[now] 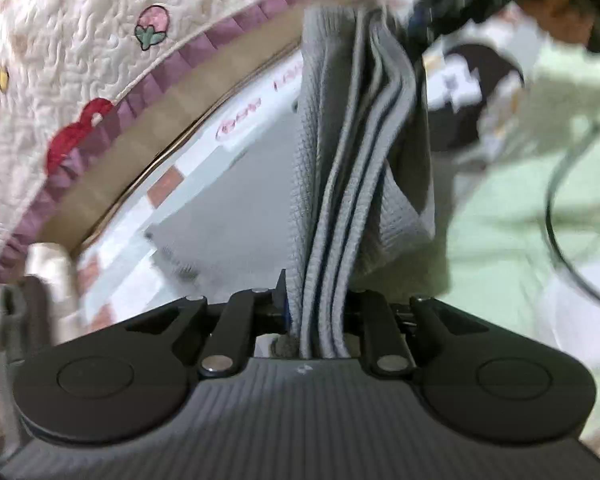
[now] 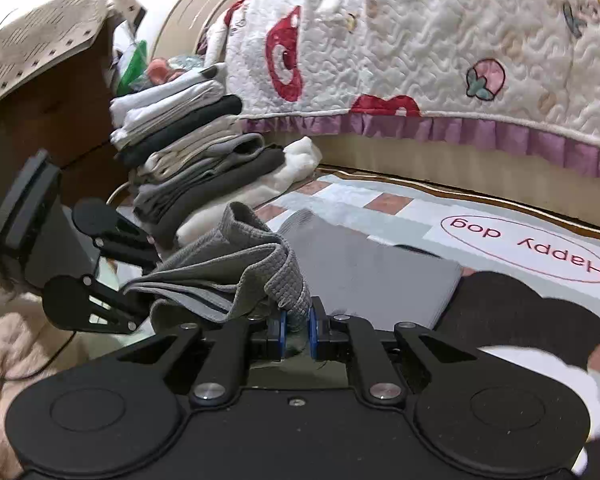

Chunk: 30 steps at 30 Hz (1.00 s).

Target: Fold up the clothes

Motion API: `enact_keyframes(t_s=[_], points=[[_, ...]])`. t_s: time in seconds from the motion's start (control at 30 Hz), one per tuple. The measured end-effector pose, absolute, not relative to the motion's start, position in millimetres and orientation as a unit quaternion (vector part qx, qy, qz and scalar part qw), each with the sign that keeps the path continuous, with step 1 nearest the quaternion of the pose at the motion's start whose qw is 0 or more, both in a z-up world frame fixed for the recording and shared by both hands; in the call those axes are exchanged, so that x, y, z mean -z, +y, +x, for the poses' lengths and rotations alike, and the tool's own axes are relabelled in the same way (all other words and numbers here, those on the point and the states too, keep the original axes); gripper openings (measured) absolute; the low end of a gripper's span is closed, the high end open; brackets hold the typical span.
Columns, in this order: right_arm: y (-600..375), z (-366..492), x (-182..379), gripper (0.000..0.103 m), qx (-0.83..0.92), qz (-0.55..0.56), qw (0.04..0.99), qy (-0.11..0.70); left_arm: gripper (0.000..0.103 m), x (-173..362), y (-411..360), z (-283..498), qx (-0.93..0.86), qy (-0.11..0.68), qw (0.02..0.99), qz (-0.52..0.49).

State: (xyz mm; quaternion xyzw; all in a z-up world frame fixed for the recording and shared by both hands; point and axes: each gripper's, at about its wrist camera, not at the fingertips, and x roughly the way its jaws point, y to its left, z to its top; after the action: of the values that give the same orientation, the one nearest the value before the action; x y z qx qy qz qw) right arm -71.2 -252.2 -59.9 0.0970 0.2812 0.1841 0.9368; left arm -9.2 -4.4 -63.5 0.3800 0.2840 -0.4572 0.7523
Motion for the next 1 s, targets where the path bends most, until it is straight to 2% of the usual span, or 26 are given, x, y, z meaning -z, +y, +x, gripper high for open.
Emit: enact_keyframes(t_s=[0.13, 0.3, 0.4, 0.53, 0.7, 0.73, 0.77, 0.8, 0.9, 1.0], points=[[-267, -24, 77, 0.012, -0.183, 0.087, 0.924, 0.323, 0.016, 58, -15, 51, 0.501, 0.331, 0.716, 0.356], [-293, 11, 80, 0.012, -0.15, 0.142, 0.925, 0.319, 0.016, 48, -43, 111, 0.504, 0.359, 0.705, 0.345], [-301, 29, 92, 0.012, -0.124, 0.133, 0.919, 0.349, 0.024, 58, -48, 149, 0.487, 0.4, 0.719, 0.293], [-304, 49, 112, 0.012, -0.106, 0.144, 0.907, 0.381, 0.031, 75, -52, 166, 0.45, 0.405, 0.742, 0.289], [-305, 46, 112, 0.012, -0.101, 0.149, 0.909, 0.376, 0.032, 64, -13, 168, 0.399, 0.411, 0.803, 0.167], [-305, 45, 111, 0.012, -0.101, 0.149, 0.91, 0.374, 0.037, 61, 0, 167, 0.377, 0.416, 0.817, 0.133], [-305, 43, 110, 0.012, -0.101, 0.15, 0.911, 0.372, 0.053, 58, 13, 165, 0.355, 0.421, 0.829, 0.099], [-306, 42, 110, 0.012, -0.101, 0.153, 0.912, 0.368, 0.057, 55, 26, 163, 0.333, 0.422, 0.841, 0.066], [-305, 39, 113, 0.012, -0.096, 0.156, 0.912, 0.367, 0.063, 55, 68, 125, 0.325, 0.384, 0.864, -0.013], [-303, 36, 114, 0.012, -0.095, 0.154, 0.913, 0.366, 0.065, 66, 68, 101, 0.332, 0.385, 0.861, 0.031]])
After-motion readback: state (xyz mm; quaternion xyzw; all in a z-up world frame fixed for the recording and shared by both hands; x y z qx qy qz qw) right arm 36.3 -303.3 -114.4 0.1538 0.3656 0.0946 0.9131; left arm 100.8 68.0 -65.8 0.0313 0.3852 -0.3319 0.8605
